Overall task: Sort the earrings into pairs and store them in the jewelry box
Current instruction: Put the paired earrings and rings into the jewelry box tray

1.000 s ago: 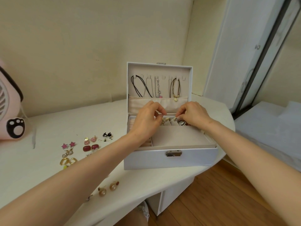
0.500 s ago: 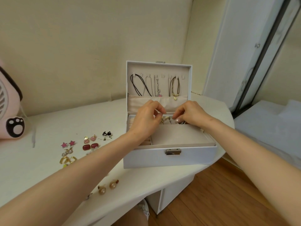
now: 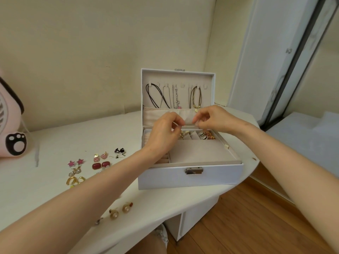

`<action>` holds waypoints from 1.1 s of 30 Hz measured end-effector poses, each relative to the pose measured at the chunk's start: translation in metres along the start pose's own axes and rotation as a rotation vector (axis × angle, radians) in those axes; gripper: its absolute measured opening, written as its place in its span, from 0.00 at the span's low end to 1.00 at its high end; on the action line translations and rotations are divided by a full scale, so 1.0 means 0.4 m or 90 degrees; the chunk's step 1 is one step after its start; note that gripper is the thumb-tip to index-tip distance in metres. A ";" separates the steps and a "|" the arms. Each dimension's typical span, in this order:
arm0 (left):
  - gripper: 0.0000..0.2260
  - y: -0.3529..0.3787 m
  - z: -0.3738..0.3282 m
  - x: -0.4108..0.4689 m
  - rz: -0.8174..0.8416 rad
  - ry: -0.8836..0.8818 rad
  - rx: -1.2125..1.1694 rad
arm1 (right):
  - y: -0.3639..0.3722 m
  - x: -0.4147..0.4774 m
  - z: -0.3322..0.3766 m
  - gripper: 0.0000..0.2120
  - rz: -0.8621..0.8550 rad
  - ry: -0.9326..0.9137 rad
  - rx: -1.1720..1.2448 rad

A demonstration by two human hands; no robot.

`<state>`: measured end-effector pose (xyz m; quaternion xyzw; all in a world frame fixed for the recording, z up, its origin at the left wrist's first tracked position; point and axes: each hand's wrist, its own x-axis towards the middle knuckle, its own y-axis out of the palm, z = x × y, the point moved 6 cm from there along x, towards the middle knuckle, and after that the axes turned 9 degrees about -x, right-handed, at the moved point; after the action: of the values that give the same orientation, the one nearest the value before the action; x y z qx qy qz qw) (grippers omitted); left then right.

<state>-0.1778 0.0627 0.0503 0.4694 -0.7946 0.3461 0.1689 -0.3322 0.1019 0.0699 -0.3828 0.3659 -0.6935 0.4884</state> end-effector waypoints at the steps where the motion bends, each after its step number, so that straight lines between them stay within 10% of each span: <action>1: 0.06 0.000 0.002 0.003 0.001 -0.007 -0.018 | 0.001 -0.005 0.010 0.08 0.016 -0.001 0.078; 8: 0.11 0.015 0.023 0.007 0.032 -0.114 -0.219 | 0.016 -0.030 0.046 0.10 0.071 -0.026 0.405; 33: 0.03 0.007 0.052 0.016 0.022 -0.186 -0.293 | 0.021 -0.033 0.081 0.10 -0.064 -0.083 0.311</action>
<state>-0.1820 0.0450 0.0385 0.4503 -0.8760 0.0881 0.1490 -0.2969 0.1079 0.0745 -0.3152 0.1355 -0.7586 0.5540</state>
